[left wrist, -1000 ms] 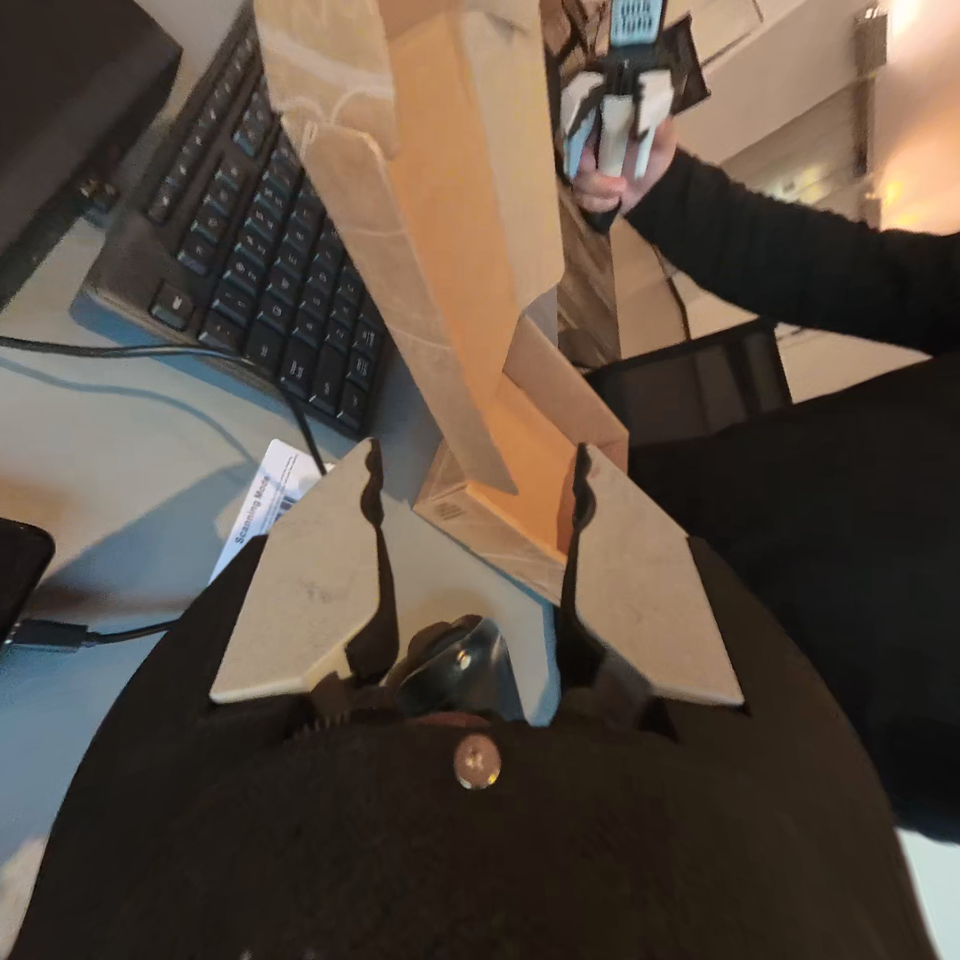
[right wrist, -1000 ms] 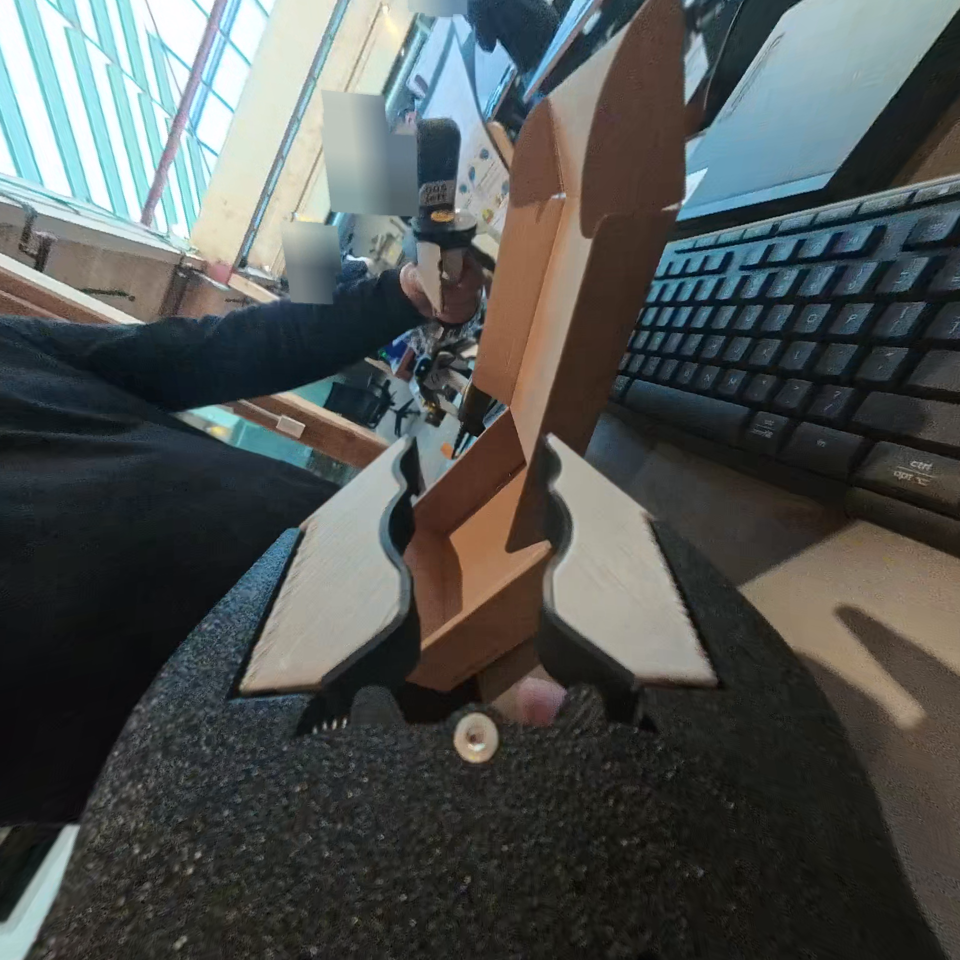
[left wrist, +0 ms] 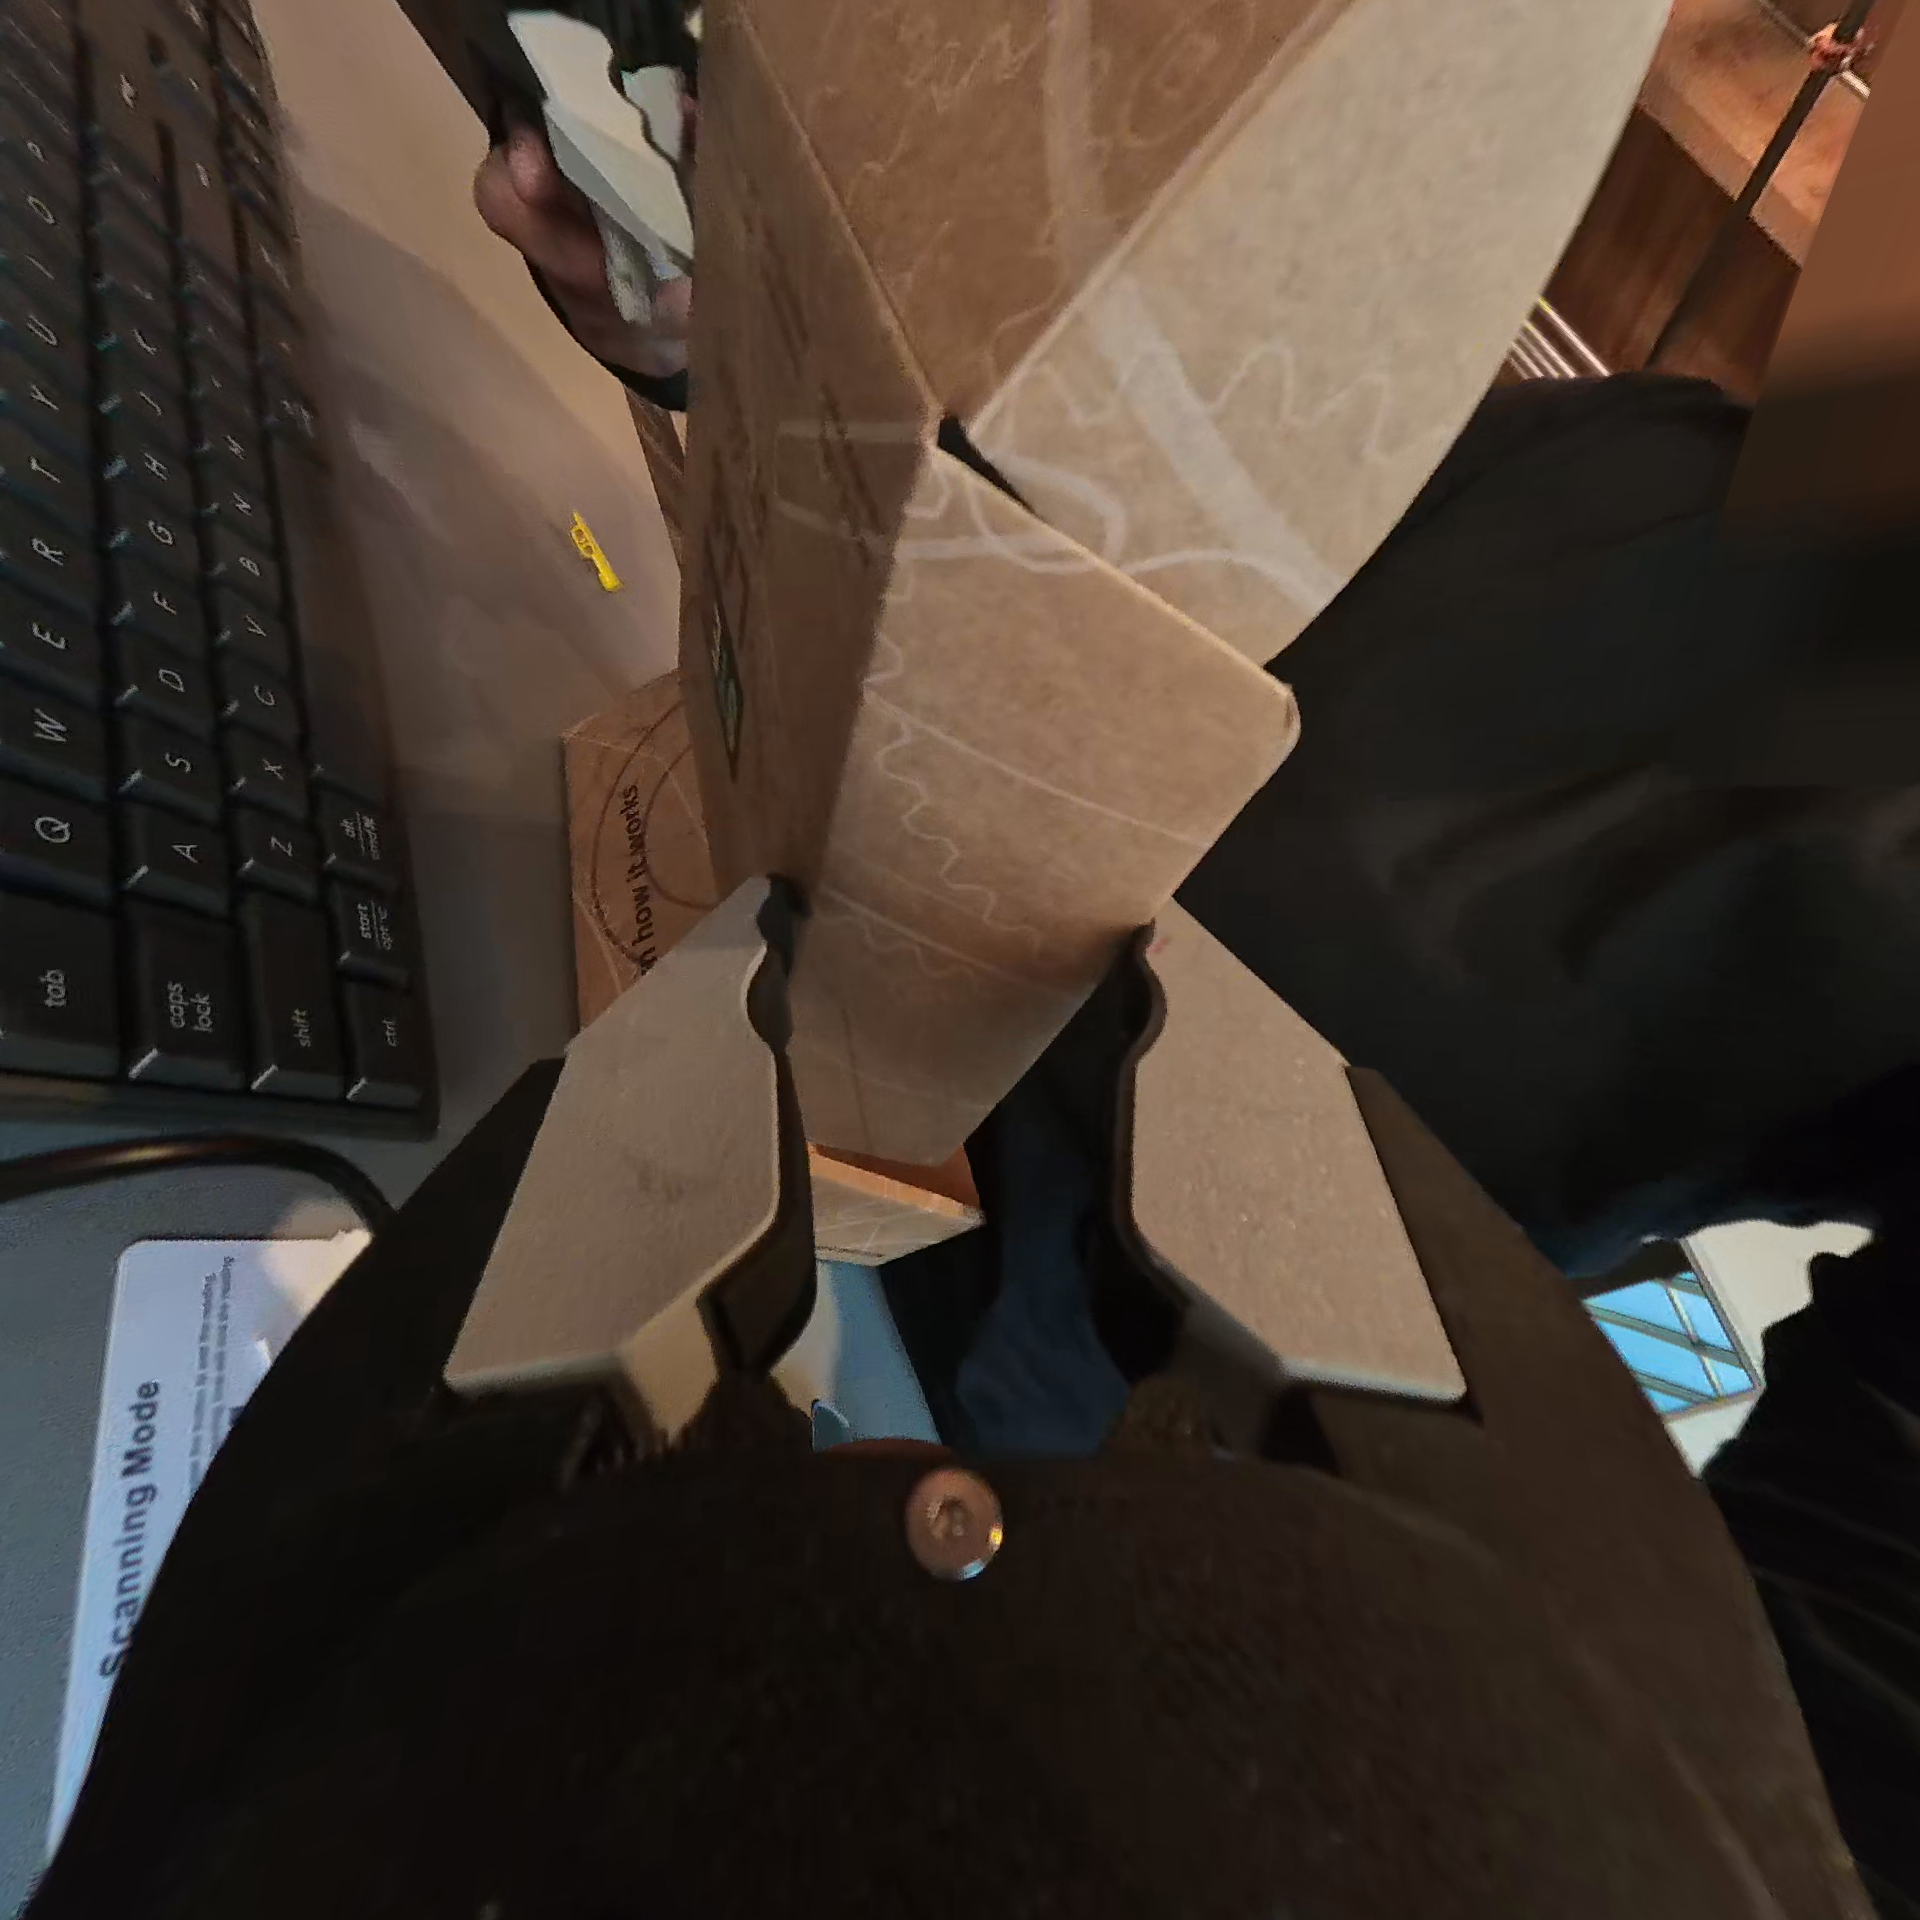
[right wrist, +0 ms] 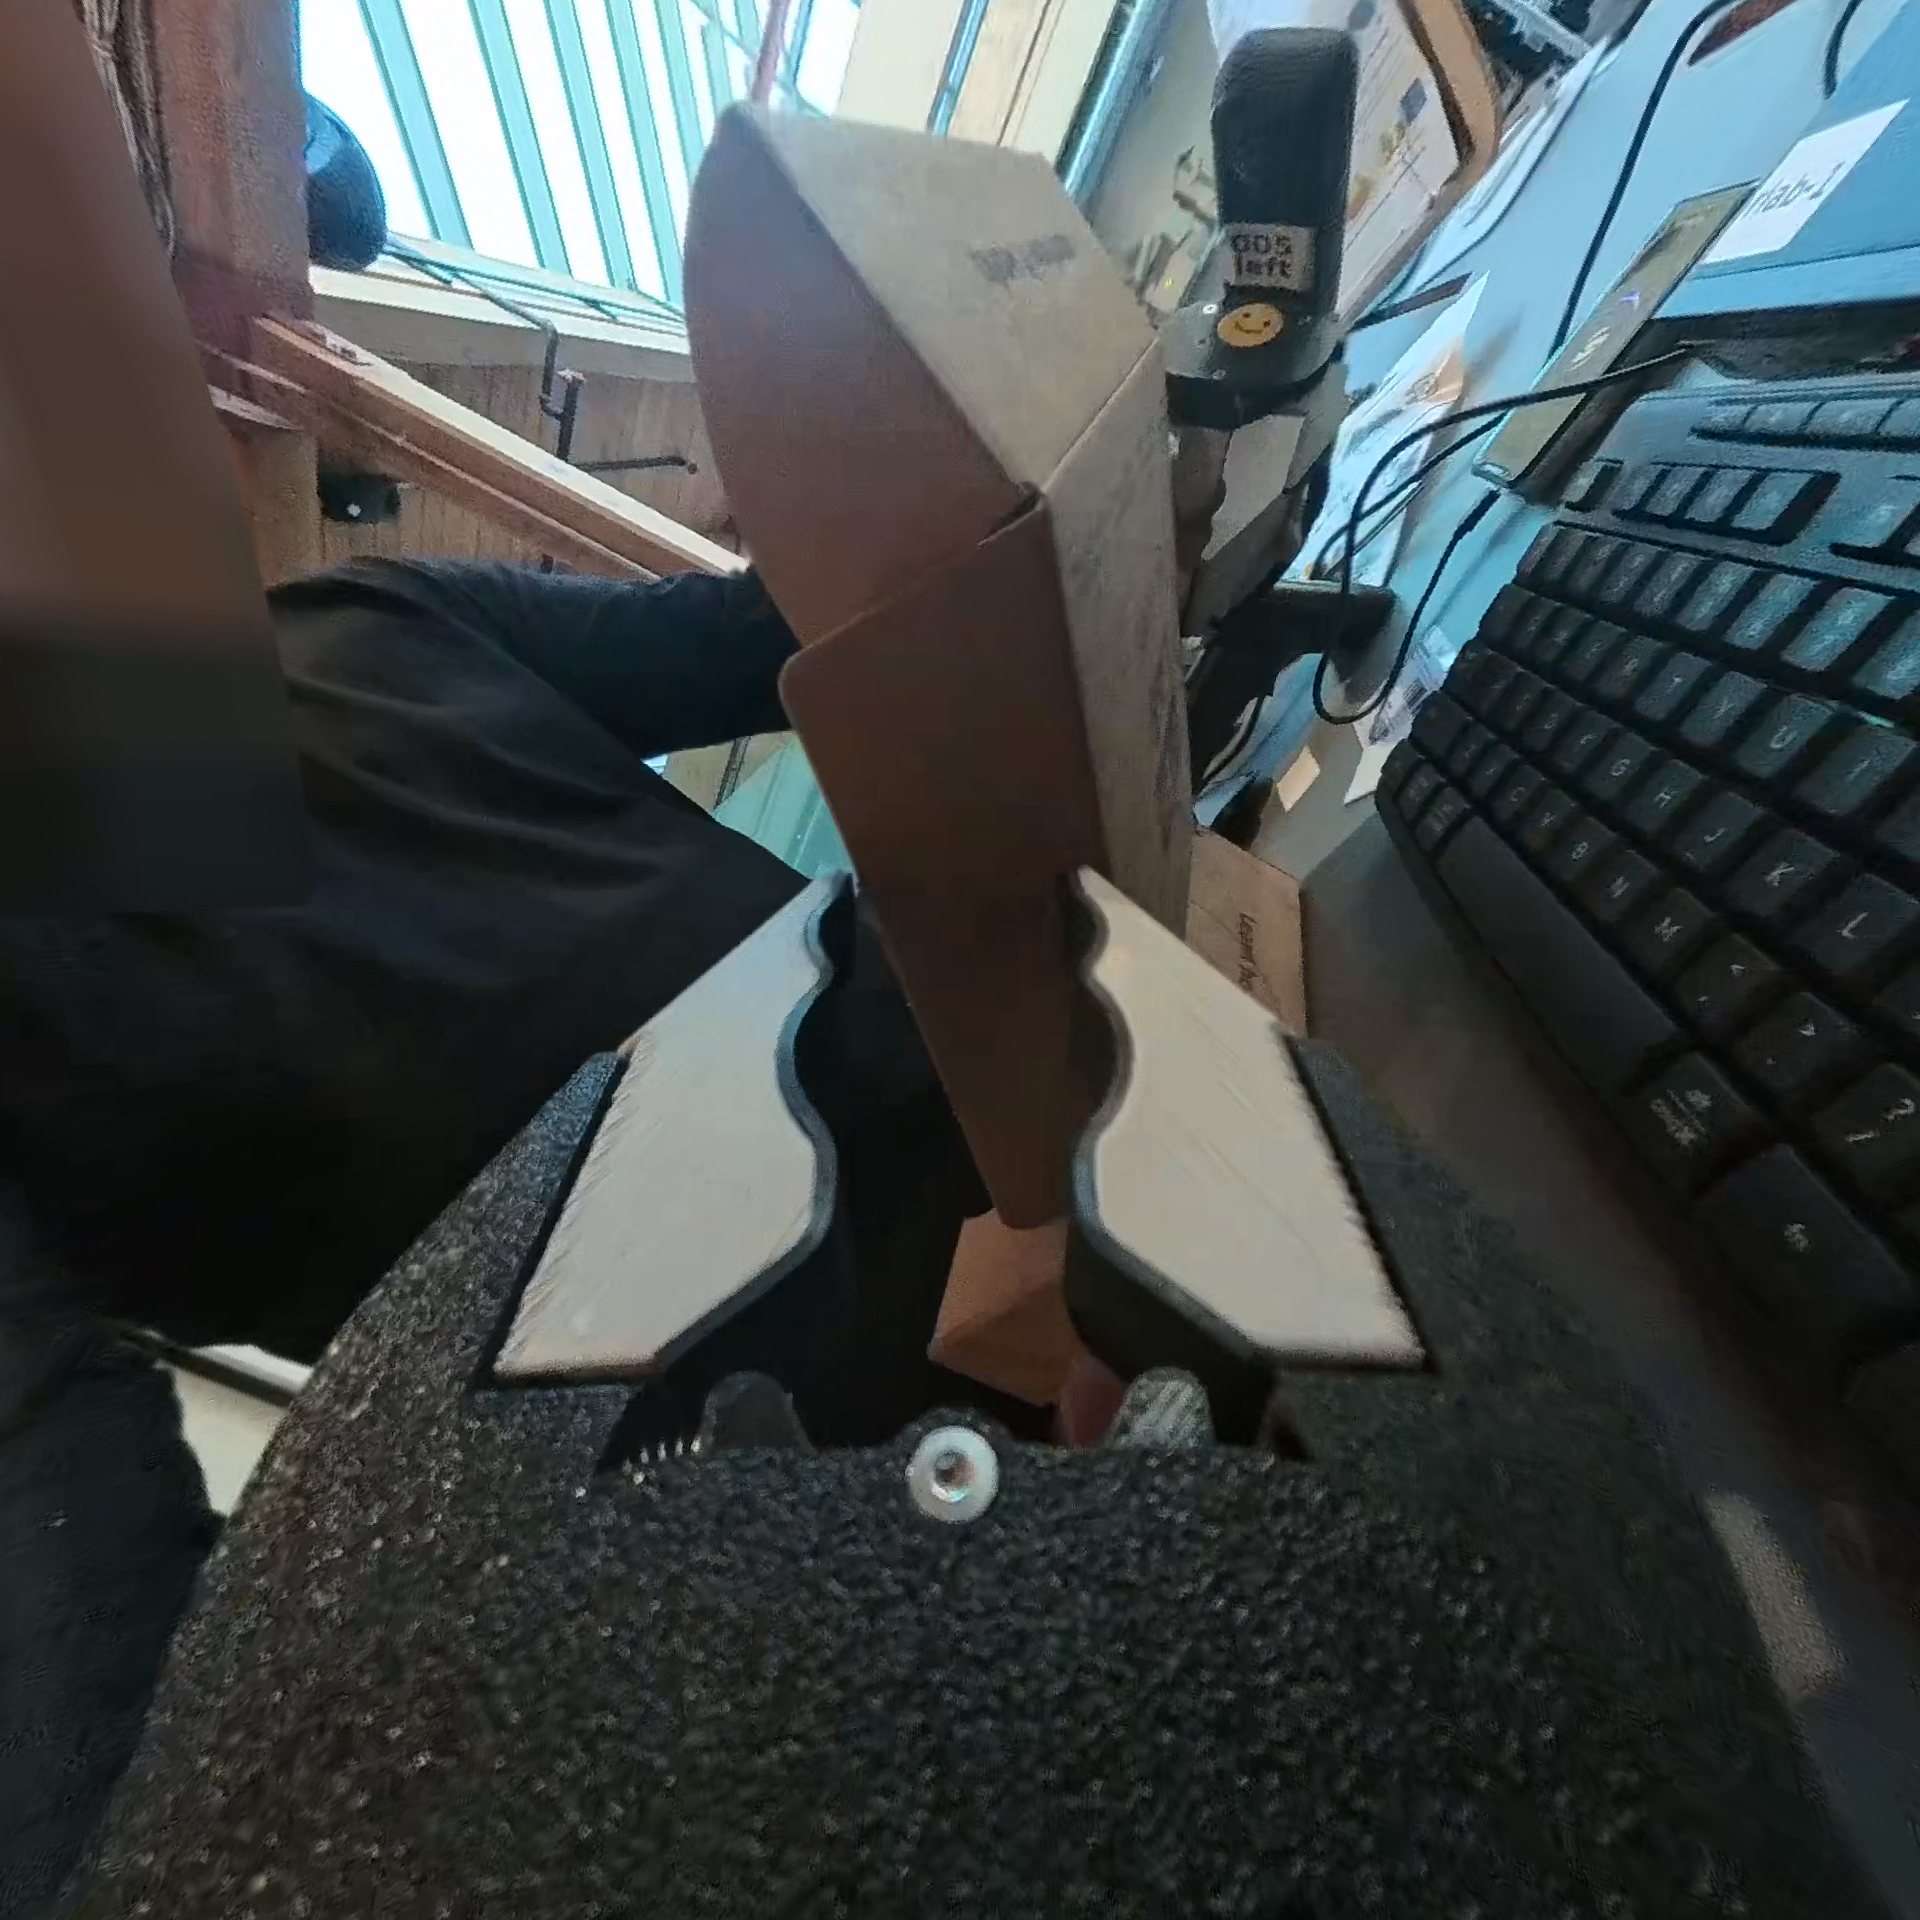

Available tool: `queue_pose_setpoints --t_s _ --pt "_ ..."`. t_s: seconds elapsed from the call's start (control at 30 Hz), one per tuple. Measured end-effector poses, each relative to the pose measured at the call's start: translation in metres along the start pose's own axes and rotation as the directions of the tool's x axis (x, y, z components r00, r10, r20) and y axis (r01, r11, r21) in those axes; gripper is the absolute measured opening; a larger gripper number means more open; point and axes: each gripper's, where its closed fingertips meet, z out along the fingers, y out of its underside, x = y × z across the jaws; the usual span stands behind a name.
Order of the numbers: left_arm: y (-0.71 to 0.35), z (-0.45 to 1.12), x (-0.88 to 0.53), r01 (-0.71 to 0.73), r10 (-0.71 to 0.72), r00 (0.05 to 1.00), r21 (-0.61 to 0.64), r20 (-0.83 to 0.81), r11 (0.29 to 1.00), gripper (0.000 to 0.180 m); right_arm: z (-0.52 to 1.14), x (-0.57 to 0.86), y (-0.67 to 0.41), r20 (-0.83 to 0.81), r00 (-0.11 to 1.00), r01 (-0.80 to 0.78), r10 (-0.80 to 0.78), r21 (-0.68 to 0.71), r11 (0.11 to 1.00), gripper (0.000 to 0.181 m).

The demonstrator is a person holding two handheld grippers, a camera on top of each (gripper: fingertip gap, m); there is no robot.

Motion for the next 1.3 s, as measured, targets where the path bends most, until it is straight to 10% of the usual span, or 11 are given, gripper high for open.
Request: queue_pose_setpoints --t_s 0.23,0.5,0.8,1.07,1.3 --pt "-0.002 0.003 -0.002 -0.040 0.040 0.998 0.001 0.050 0.999 0.059 0.025 0.008 0.002 0.030 0.997 -0.070 0.074 -0.116 0.991 0.066" --pt "-0.002 0.024 0.004 -0.260 0.263 0.903 -0.055 0.340 0.964 0.053 0.046 -0.010 0.010 -0.126 0.972 0.171 -0.199 -0.206 0.964 0.049" --pt "0.004 0.044 0.008 -0.447 0.353 0.528 -0.100 0.772 0.889 0.050 0.060 -0.033 0.040 -0.324 0.819 0.322 -0.474 -0.424 0.847 0.050" --pt "0.048 0.062 0.022 -0.586 0.590 0.132 -0.417 0.797 0.694 0.050 0.076 -0.042 0.097 -0.353 0.656 0.323 -0.667 -0.668 0.671 0.059" --pt "0.091 0.077 0.013 -0.510 0.709 -0.024 -0.619 0.705 0.598 0.063 0.080 -0.022 0.154 -0.321 0.512 0.235 -0.797 -0.840 0.489 0.078"
